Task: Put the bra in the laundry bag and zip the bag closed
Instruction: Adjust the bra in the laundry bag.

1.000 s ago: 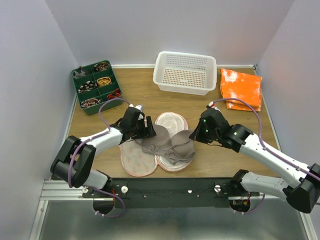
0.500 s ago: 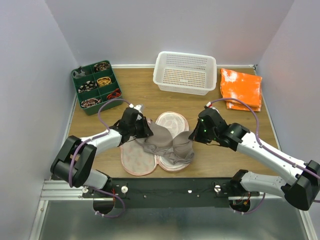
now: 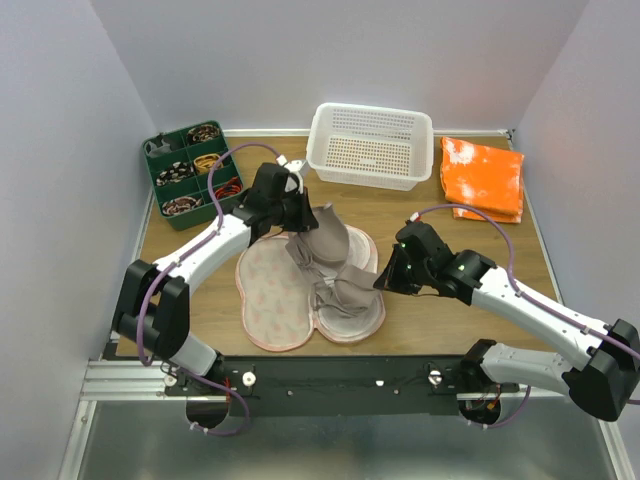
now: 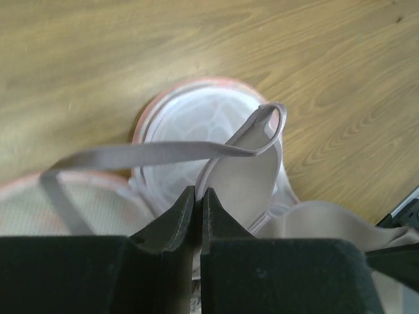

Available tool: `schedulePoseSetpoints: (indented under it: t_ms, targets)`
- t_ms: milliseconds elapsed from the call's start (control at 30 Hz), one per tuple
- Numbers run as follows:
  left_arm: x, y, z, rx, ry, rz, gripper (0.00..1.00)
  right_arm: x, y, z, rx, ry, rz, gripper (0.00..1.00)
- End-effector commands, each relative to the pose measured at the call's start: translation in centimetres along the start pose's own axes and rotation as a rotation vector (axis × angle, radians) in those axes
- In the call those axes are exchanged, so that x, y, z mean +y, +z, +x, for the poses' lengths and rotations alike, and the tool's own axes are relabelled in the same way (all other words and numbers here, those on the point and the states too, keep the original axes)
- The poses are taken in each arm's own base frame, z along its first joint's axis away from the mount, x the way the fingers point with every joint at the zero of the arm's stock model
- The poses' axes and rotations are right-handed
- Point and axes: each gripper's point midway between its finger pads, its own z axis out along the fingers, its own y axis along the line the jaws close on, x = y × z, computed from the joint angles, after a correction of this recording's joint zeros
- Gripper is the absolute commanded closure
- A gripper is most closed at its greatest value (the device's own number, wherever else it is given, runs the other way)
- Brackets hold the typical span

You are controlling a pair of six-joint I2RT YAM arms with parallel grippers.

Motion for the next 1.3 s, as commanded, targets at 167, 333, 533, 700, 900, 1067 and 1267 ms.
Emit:
schedulePoseSetpoints:
  t_ms: [167, 333, 533, 700, 900, 1067, 1267]
  targets:
    - [0.3, 2.2, 1.6, 0.272, 0.128, 0.038, 0.88, -1.9, 1.2, 3.2, 0.110, 0.042, 0.019, 0.98]
    - [0.9, 3.5, 2.4, 0.339, 0.125, 0.040, 0.88, -1.4, 1.4, 3.8, 0.133, 0.024, -0.033, 0.98]
    - [0.9, 4.6, 2.3, 0.367, 0.126, 0.053, 0.87, -1.6, 2.4, 4.9, 0.183, -0.022, -0.013, 0.98]
    - [-0.2, 5.5, 1.4, 0.365, 0.140, 0.099, 0.83, -1.0, 2.9, 4.9, 0.179, -0.042, -0.015, 0.98]
    - [-0.8, 7.0, 3.2, 0.458, 0.147, 0.142, 0.82, -1.3, 3.0, 4.3, 0.139, -0.031, 0.019, 0.98]
    - [-1.4, 7.9, 3.9, 0.472, 0.157, 0.155, 0.82, -0.8, 3.0, 3.9, 0.091, -0.030, -0.025, 0.95]
    - [-1.3, 8.7, 3.7, 0.472, 0.144, 0.147, 0.81, -0.4, 3.7, 4.7, 0.123, -0.050, -0.043, 0.76]
